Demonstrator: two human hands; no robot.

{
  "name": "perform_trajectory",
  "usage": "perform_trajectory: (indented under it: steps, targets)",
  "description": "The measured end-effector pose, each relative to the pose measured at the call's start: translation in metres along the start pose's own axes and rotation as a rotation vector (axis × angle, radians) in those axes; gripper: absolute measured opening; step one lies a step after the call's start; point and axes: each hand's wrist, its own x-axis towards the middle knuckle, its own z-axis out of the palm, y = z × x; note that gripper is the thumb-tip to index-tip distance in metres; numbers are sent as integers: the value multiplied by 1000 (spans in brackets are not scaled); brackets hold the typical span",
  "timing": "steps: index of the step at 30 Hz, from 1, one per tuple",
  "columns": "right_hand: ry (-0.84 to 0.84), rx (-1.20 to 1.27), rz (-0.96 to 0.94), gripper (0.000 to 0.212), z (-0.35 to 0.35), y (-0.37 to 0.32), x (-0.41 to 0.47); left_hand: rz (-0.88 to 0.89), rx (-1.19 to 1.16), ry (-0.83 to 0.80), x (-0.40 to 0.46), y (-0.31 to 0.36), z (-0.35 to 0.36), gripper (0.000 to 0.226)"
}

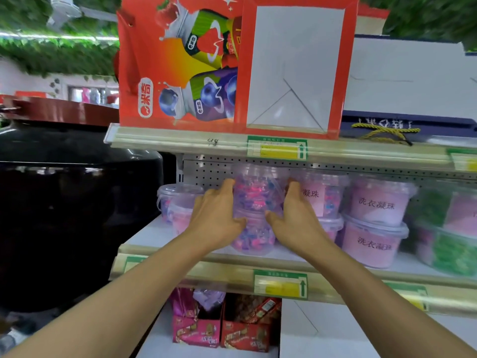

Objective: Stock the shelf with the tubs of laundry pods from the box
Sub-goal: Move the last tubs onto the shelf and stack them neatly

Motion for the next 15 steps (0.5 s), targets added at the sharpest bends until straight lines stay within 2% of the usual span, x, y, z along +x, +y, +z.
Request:
perform_trajectory:
  steps: [3, 7, 10, 12, 15]
  targets:
    - [10, -90, -72, 67, 3, 6, -7, 19, 20, -1, 0, -7, 4, 75]
    - [4, -138, -146, 80, 6, 9, -10, 28, 18, -50, 2, -14, 5, 89]
    - [17, -135, -155, 81, 9, 16, -11, 22, 59, -61, -1, -18, 3, 87]
    - [81, -126, -198, 78, 12, 22, -17, -15, 69, -8, -10, -21, 0, 81]
    - [229, -76, -365, 65, 17, 28, -26, -75, 93, 129, -28, -30, -11, 74]
